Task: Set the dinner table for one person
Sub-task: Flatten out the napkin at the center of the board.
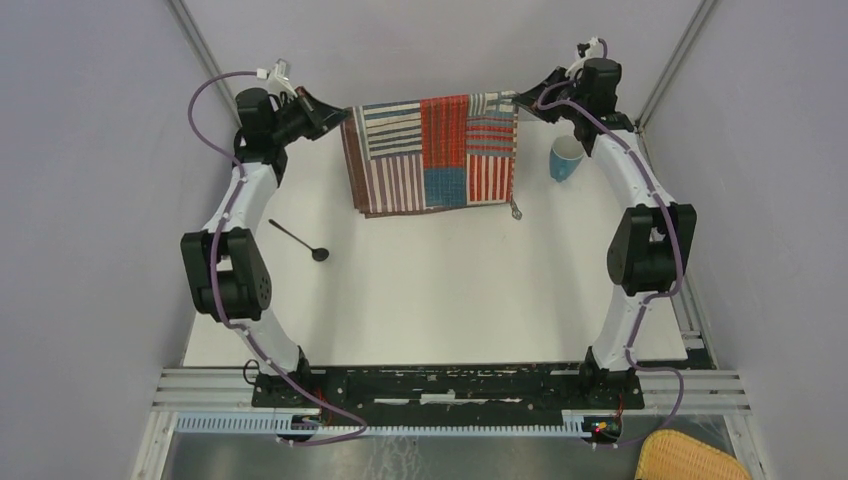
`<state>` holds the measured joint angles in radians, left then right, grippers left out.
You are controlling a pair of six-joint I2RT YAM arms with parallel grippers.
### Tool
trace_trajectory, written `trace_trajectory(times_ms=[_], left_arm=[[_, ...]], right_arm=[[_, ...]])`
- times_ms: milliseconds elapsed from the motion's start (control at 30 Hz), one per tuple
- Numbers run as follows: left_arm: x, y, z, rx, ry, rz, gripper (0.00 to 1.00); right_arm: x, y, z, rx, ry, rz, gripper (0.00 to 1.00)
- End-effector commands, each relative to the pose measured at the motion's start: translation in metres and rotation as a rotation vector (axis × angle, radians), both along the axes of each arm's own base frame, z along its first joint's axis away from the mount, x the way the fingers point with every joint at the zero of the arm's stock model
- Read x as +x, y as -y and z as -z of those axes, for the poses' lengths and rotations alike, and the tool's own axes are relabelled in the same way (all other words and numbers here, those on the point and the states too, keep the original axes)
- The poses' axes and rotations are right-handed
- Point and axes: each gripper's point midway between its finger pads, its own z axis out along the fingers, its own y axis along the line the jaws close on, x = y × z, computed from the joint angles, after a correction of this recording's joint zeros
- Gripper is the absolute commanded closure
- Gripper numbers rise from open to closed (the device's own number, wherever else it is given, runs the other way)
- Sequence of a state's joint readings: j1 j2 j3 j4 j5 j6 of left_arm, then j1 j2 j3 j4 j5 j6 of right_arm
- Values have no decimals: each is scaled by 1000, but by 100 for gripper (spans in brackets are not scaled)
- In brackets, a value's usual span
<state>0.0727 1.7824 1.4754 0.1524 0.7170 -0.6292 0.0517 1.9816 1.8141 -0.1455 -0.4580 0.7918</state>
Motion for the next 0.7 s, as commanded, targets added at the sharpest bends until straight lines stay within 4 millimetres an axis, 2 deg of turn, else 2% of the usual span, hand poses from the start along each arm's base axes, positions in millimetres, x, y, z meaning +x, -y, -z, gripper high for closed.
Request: trace_trajectory(times_ms=[0, 133, 167, 233, 267, 333, 400, 433, 567, 667], left_arm=[[-25, -20, -85, -5, 221, -67, 98], [-68, -10, -100, 1, 266, -45, 98], [-80, -8, -100, 2, 274, -44, 98], [-107, -3, -102, 4, 290, -28, 98], [-124, -1, -105, 6, 309, -27, 98], [-149, 4, -100, -1, 314, -13, 98], [-173, 8, -91, 7, 319, -9, 98], [-184, 10, -84, 8, 312, -7, 98], [-217, 21, -44, 14, 252, 26, 98], [-230, 24, -8, -4, 200, 27, 98]], right_arm=[[-22, 30, -99, 0, 251, 72, 100], [-72, 28, -121, 2, 312, 52, 100], [-93, 28, -131, -1, 339, 48, 100], [-123, 25, -127, 3, 342, 31, 100], [-136, 25, -118, 3, 331, 27, 100], [-166, 23, -104, 19, 320, 17, 100], [-193, 17, -85, 42, 306, -12, 100], [-204, 15, -68, 44, 281, -15, 100], [-251, 10, -16, 49, 204, -37, 100], [-282, 9, 23, 15, 140, -47, 100]])
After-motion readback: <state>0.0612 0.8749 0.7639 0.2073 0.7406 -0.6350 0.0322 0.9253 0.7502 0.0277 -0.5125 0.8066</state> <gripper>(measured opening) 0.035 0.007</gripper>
